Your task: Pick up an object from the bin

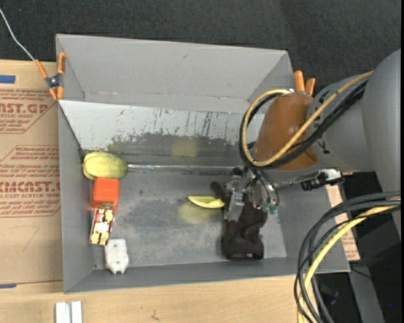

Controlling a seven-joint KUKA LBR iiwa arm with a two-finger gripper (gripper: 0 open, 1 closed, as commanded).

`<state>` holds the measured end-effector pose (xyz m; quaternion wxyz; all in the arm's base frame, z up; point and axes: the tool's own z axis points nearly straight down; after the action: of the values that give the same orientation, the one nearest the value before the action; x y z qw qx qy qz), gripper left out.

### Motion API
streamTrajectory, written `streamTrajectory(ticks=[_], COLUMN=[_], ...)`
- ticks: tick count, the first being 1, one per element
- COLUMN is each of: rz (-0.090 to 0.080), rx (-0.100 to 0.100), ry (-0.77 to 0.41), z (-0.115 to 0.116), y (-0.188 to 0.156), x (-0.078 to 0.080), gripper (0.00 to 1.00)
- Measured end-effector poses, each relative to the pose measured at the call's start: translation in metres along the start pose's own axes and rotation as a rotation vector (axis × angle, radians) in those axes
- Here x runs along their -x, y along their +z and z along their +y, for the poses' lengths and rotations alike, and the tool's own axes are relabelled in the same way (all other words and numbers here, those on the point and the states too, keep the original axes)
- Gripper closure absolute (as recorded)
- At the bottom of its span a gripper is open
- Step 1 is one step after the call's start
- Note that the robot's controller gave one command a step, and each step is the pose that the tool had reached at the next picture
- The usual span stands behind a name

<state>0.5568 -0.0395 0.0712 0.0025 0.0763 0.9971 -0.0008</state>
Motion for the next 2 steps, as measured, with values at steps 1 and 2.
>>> streamTrajectory(ticks=[1,2], rz=[-0.004,-0.004], rx=[0.002,0.002], ry=[-0.029,-0.029], z=[0.0578,0.0577], y=[-0.0003,-0.0003], x=[-0.003,-0.003], gripper=[1.0,1.0])
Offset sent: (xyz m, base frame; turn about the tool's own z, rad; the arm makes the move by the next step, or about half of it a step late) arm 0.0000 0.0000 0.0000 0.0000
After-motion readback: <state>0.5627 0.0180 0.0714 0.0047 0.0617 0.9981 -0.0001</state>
